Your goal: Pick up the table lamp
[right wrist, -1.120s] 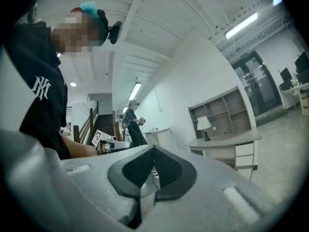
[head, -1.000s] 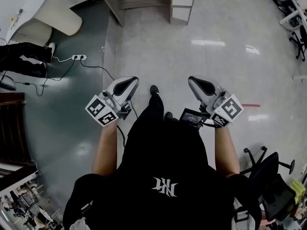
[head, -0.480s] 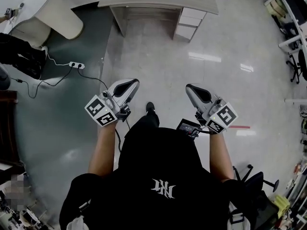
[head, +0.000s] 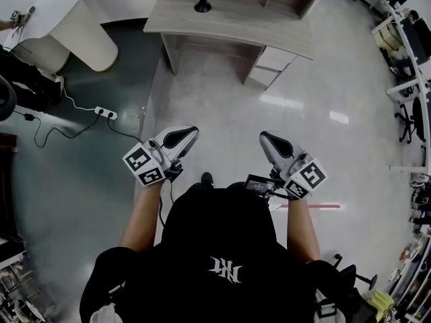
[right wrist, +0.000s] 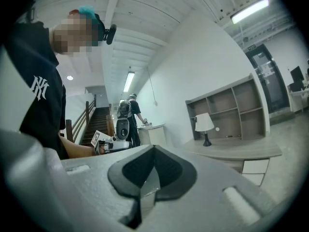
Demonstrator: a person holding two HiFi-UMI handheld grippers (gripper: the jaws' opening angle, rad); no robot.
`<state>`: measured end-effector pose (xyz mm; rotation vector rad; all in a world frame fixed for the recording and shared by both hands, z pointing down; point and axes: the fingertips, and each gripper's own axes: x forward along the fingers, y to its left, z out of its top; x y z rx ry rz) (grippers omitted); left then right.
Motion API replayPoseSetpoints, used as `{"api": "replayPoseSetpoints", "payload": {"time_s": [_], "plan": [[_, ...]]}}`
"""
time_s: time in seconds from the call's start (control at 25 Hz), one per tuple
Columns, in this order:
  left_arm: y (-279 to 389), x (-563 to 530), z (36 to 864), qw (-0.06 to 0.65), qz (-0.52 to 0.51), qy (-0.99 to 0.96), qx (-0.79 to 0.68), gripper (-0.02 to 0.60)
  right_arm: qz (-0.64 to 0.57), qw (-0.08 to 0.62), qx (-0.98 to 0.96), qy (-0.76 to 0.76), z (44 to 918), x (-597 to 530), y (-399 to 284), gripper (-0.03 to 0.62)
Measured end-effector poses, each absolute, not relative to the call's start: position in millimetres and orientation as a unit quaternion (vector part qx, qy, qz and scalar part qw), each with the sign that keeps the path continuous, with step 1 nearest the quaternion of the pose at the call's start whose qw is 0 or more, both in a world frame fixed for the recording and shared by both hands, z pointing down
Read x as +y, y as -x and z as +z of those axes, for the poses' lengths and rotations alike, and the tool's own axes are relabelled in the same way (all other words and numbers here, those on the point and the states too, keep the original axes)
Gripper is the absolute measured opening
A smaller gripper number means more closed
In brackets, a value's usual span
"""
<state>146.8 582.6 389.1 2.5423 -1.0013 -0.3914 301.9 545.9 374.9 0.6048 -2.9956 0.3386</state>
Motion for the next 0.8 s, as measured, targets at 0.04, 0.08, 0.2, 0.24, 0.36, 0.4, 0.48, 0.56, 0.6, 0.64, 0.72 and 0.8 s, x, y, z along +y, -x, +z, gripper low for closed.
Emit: {"api": "replayPoseSetpoints", "payload": {"time_s": [0.04,0.08,0.2,0.24,0.36,0.4,0.48,0.56,0.6,0.64,0.72,0.8], "plan": [[-140,576,390,0.192,-0.142,-0.902,-0.359,0.003,0.109,0.036,-0.974,-0.195,375,539,-296,0.003],[-134,569,392,0.195,-0.145,-0.900,-0.362,0.003,0.109,0.038,-0.974,-0.194,375,531,-291,0.003],[-122,548,397,0.205,-0.150,-0.896,-0.365,0.003,0.112,0.041,-0.974,-0.194,376,507,-280,0.003],[-119,543,400,0.206,-0.148,-0.896,-0.365,0.003,0.113,0.042,-0.974,-0.194,377,500,-277,0.003],[-108,523,406,0.209,-0.147,-0.893,-0.372,0.003,0.119,0.044,-0.974,-0.187,383,477,-268,0.003],[-105,514,408,0.209,-0.147,-0.891,-0.376,0.003,0.120,0.044,-0.975,-0.183,386,468,-265,0.003],[-99,495,412,0.209,-0.146,-0.887,-0.385,0.003,0.121,0.044,-0.977,-0.173,390,448,-260,0.003],[-94,474,414,0.208,-0.144,-0.884,-0.394,0.003,0.123,0.042,-0.978,-0.164,396,425,-256,0.003],[-92,463,414,0.208,-0.142,-0.882,-0.398,0.003,0.125,0.040,-0.978,-0.160,397,412,-253,0.003],[-90,451,413,0.207,-0.140,-0.881,-0.402,0.003,0.127,0.038,-0.979,-0.155,399,398,-249,0.003],[-88,427,410,0.205,-0.135,-0.879,-0.409,0.003,0.128,0.035,-0.981,-0.142,398,369,-242,0.003],[-90,400,407,0.205,-0.130,-0.878,-0.412,0.003,0.128,0.037,-0.983,-0.129,395,339,-238,0.003]]}}
